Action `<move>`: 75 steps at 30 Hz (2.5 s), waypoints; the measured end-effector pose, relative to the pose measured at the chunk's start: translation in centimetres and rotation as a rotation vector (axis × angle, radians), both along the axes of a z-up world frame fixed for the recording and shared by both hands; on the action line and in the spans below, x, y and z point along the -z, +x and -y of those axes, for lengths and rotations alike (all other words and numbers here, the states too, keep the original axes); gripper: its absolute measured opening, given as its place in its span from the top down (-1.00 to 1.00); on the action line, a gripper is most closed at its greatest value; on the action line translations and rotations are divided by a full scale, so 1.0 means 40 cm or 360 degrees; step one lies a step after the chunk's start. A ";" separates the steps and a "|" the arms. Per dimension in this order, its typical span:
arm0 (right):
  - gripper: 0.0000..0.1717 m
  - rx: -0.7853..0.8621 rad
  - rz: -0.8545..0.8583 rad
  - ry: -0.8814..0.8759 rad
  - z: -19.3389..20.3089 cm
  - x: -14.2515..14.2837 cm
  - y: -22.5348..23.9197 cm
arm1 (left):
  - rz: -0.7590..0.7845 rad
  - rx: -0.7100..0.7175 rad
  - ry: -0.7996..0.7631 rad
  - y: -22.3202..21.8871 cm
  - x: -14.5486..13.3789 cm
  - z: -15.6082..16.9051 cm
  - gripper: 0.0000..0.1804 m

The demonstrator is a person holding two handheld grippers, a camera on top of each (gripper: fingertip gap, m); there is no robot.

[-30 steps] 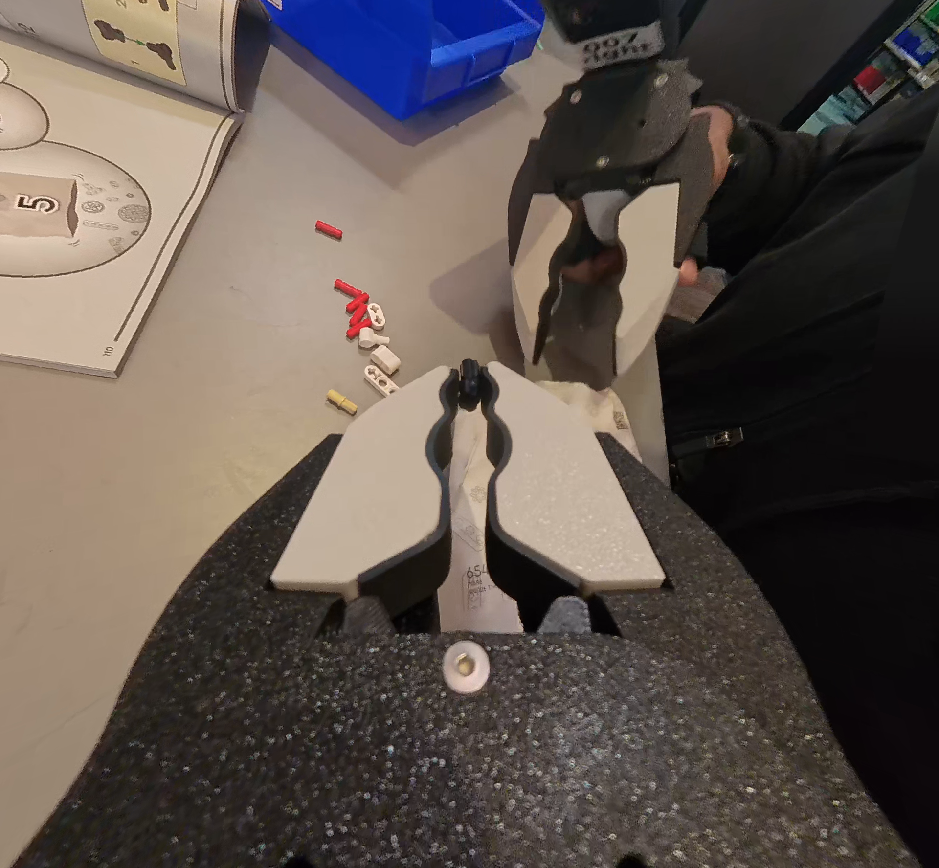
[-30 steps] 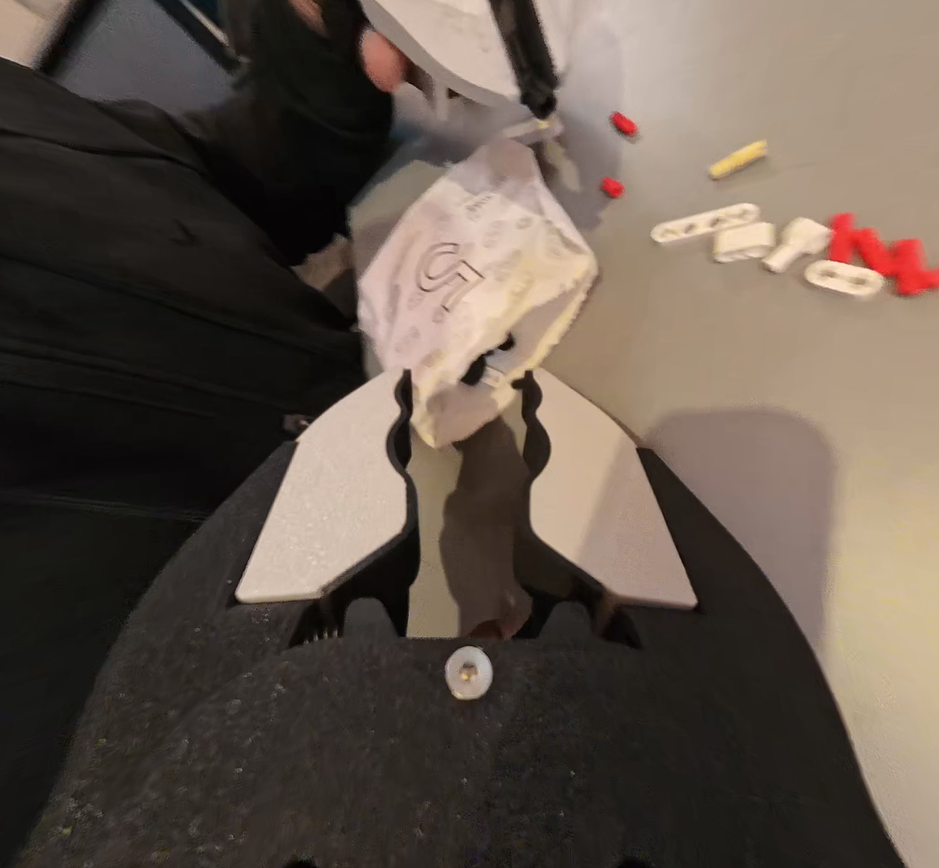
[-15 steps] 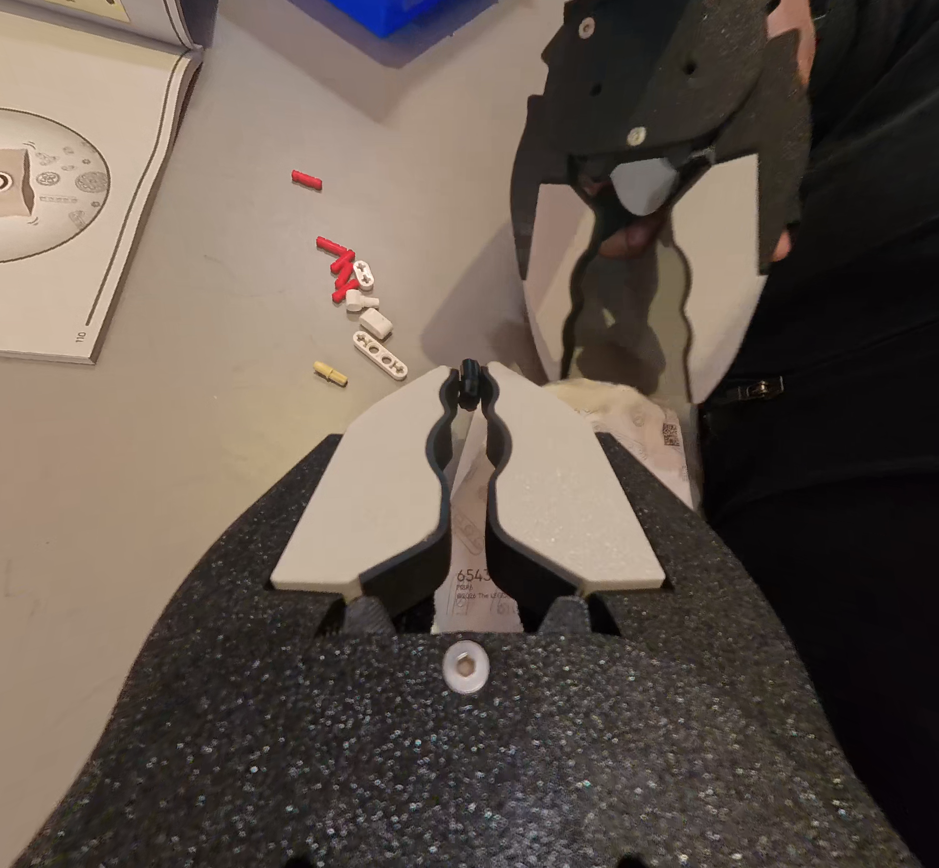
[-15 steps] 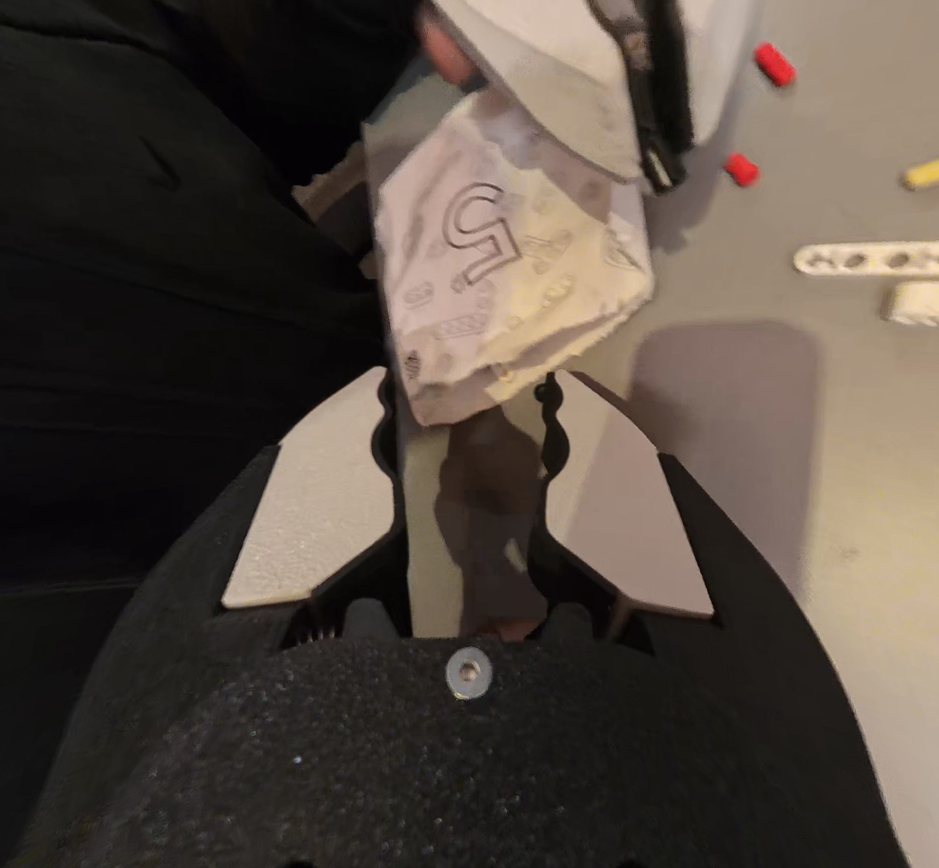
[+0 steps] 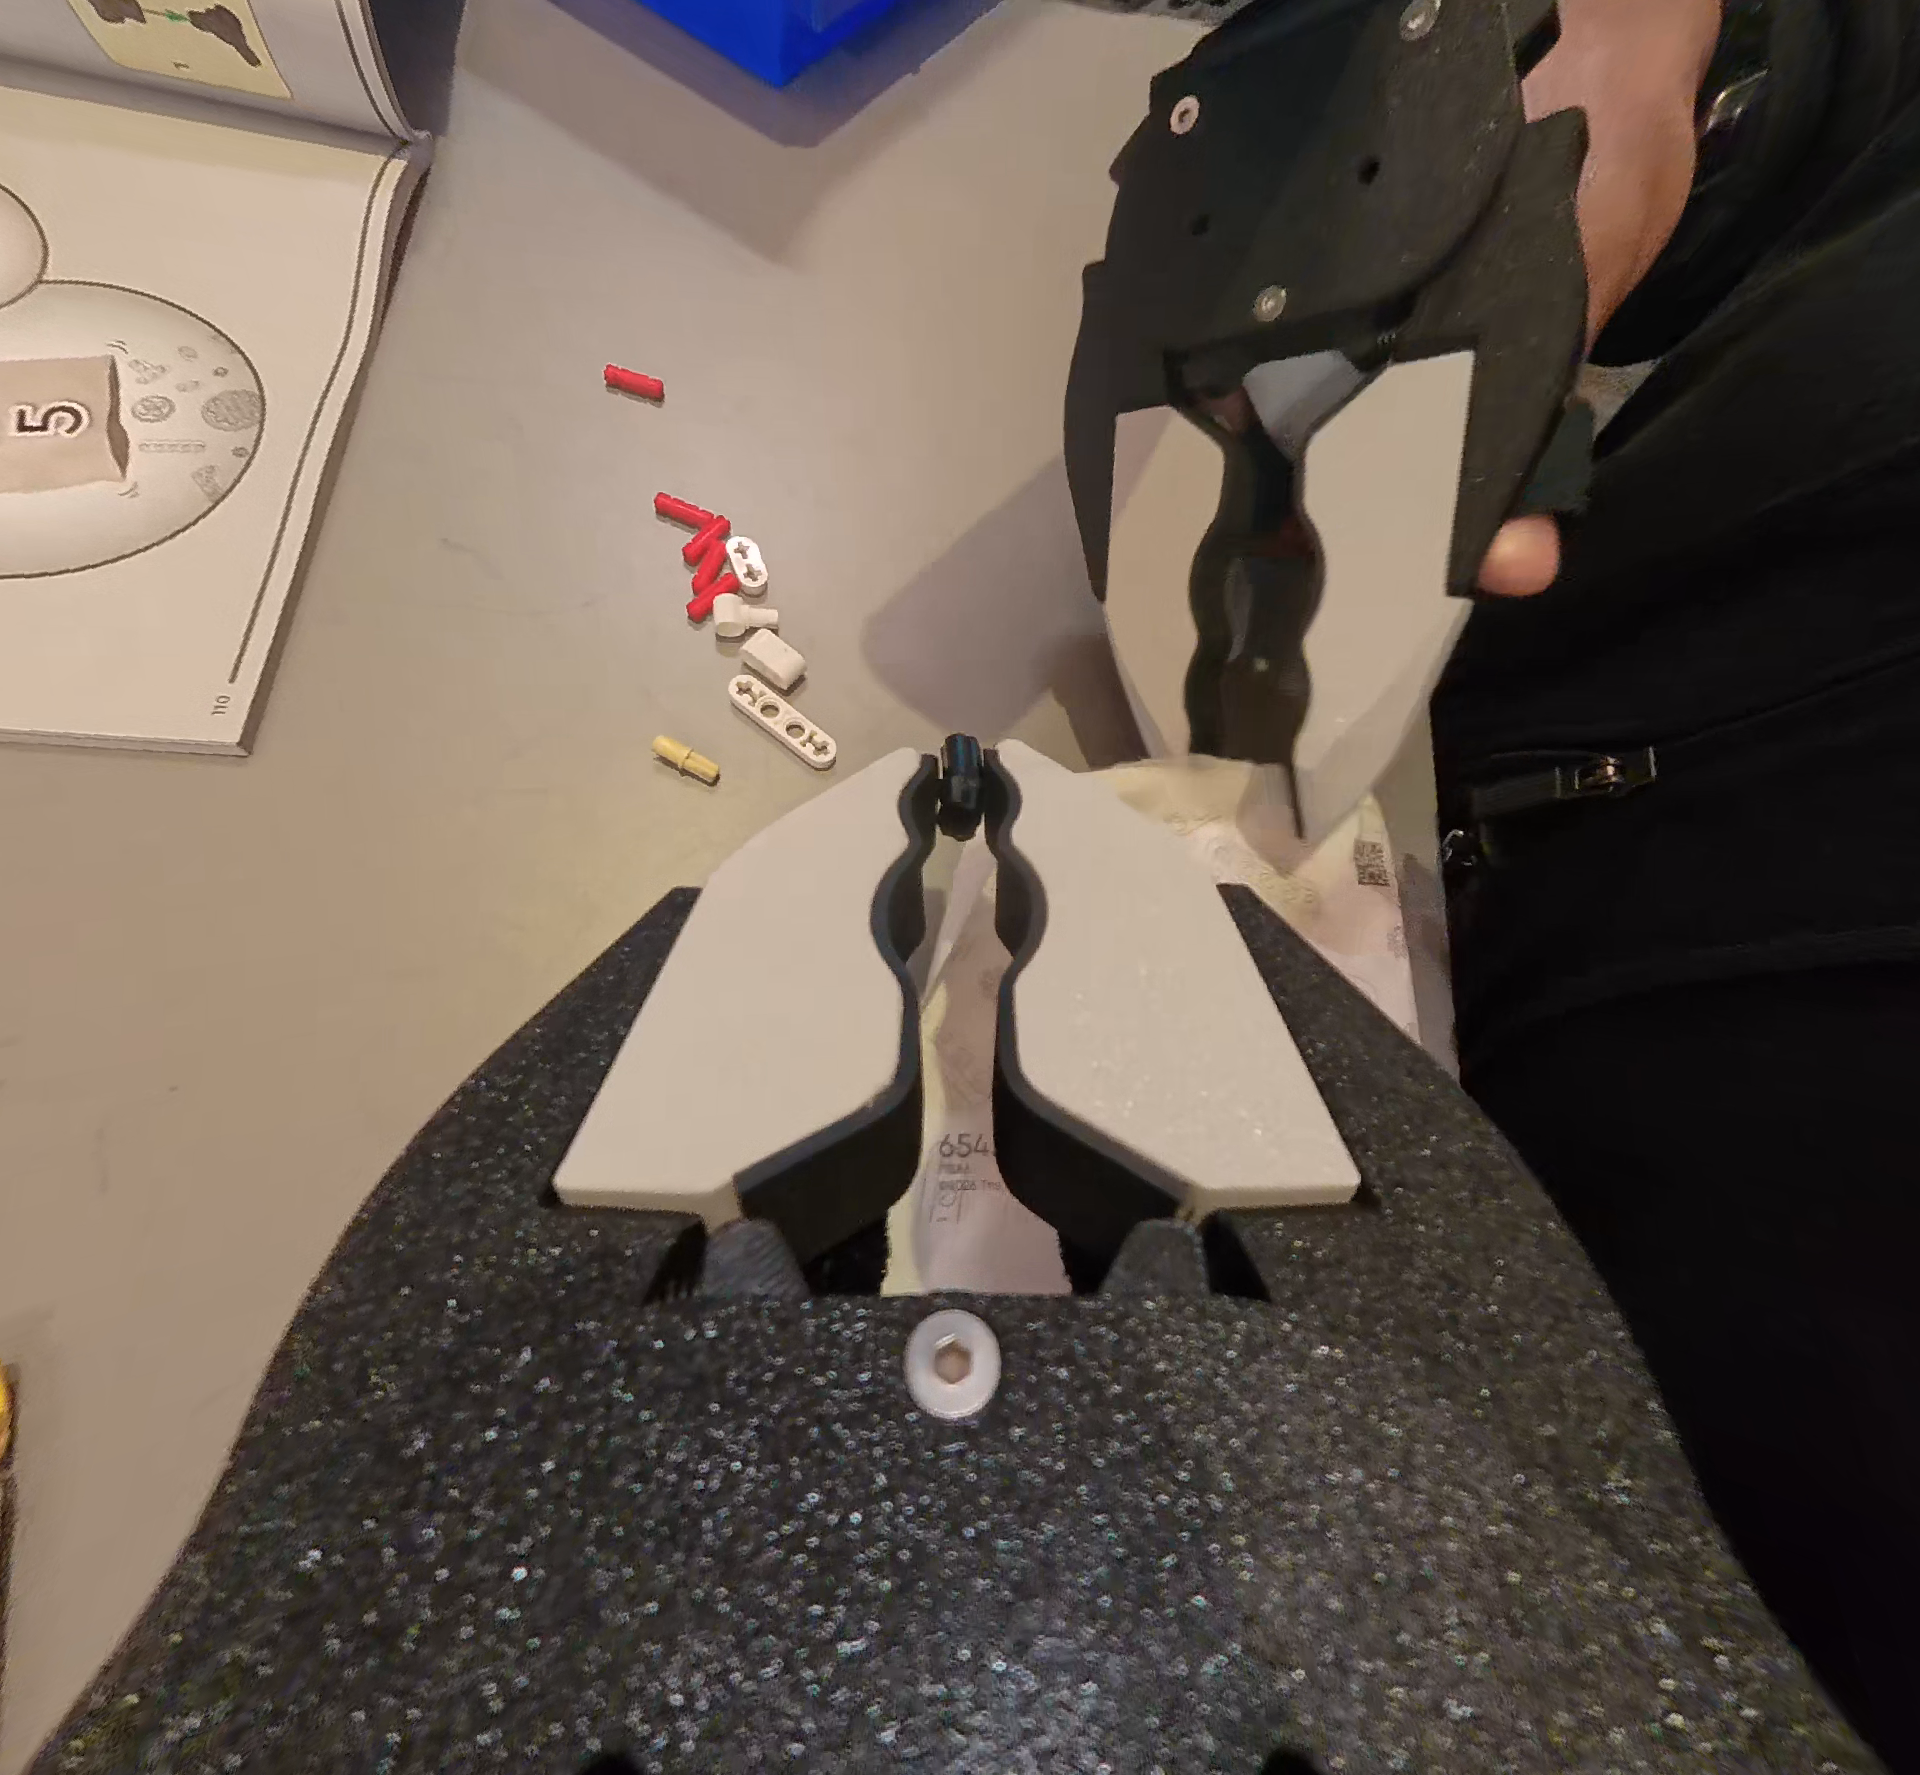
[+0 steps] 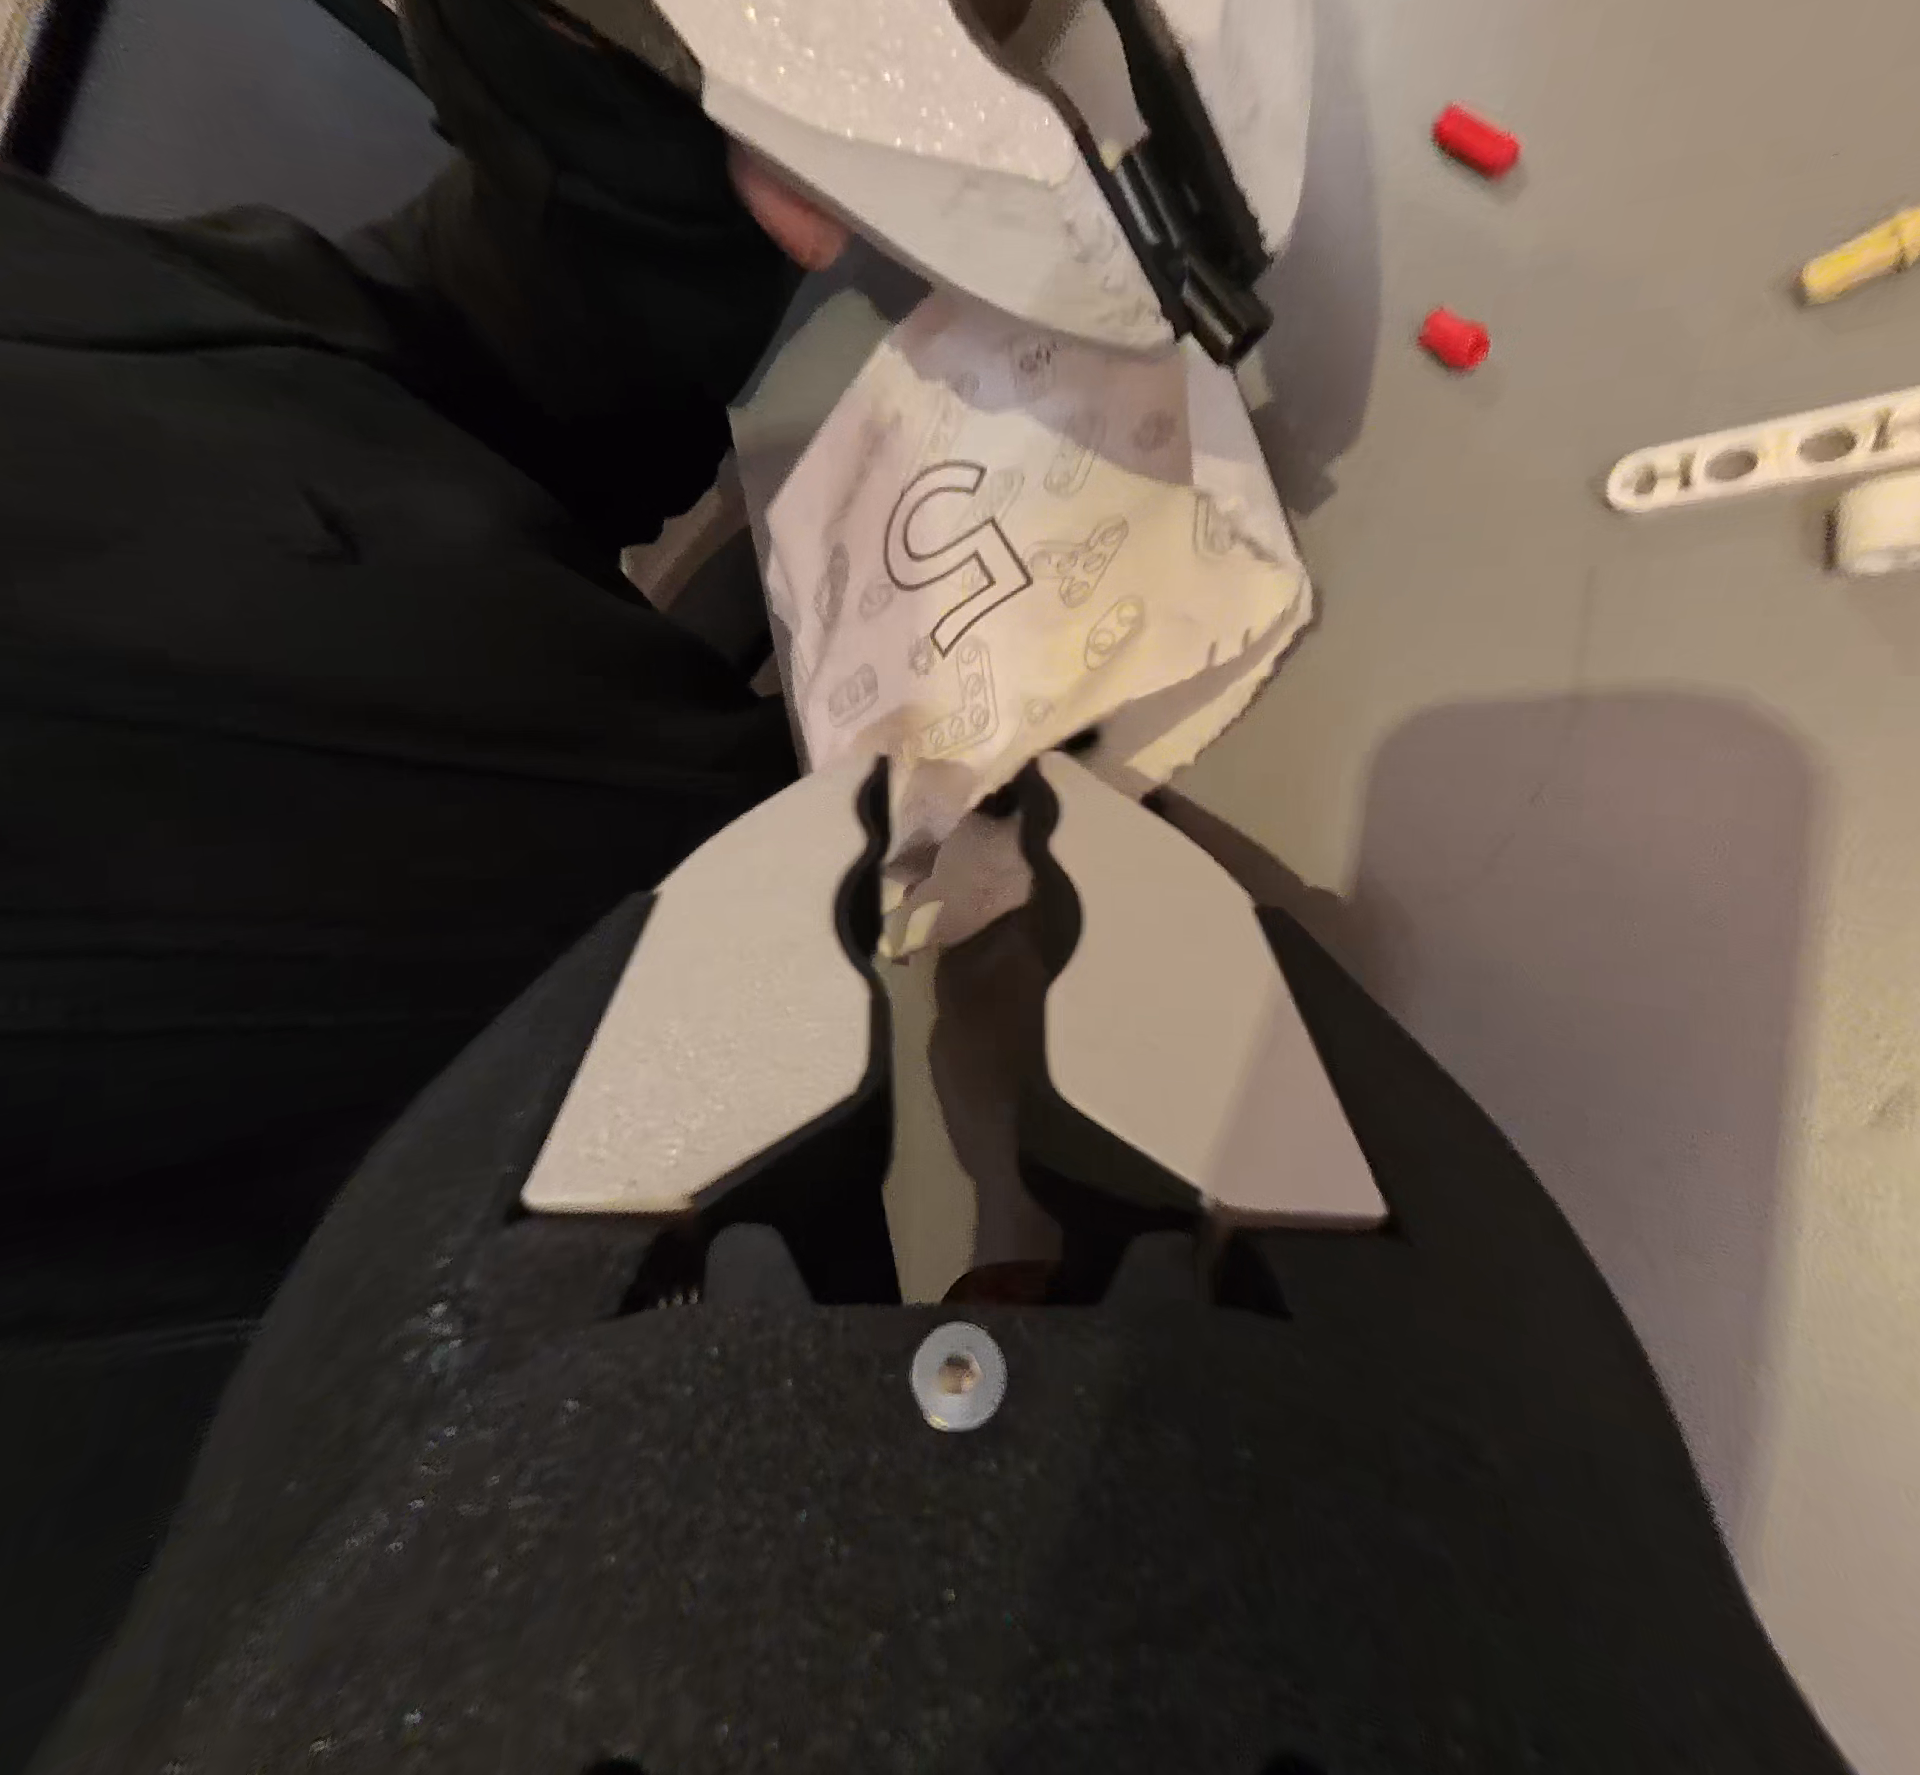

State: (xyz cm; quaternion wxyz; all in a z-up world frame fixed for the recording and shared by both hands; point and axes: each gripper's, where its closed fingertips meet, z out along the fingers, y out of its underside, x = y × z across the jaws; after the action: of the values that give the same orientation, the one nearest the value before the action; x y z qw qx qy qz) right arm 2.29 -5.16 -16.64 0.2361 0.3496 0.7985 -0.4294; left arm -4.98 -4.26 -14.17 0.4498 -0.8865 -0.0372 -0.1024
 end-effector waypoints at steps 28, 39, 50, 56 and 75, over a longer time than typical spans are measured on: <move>1.00 -0.0971 -0.1086 0.0355 -0.007 -0.187 -0.071 | 0.0045 0.0417 -0.0239 0.026 -0.194 0.001 0.90; 1.00 -0.1052 -0.1231 0.0318 0.003 -0.196 -0.053 | 0.0047 0.0416 -0.0218 0.042 -0.199 -0.031 0.90; 1.00 -0.1093 -0.1328 0.0324 -0.008 -0.202 -0.055 | 0.0071 0.0701 -0.0387 0.062 -0.153 -0.028 0.89; 1.00 -0.1124 -0.1377 0.0362 -0.004 -0.193 -0.062 | 0.0005 0.0722 -0.0489 0.042 -0.126 -0.016 0.71; 1.00 -0.1239 -0.1462 0.0356 0.054 -0.197 -0.095 | 0.0163 0.0254 0.0055 0.009 -0.130 0.133 0.47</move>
State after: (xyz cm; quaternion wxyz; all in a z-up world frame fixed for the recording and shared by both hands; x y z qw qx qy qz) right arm -1.51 -7.32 -8.75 -0.0310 -0.1661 0.9281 -0.3319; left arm -4.63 -9.57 -8.98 0.4528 -0.8724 0.0124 -0.1837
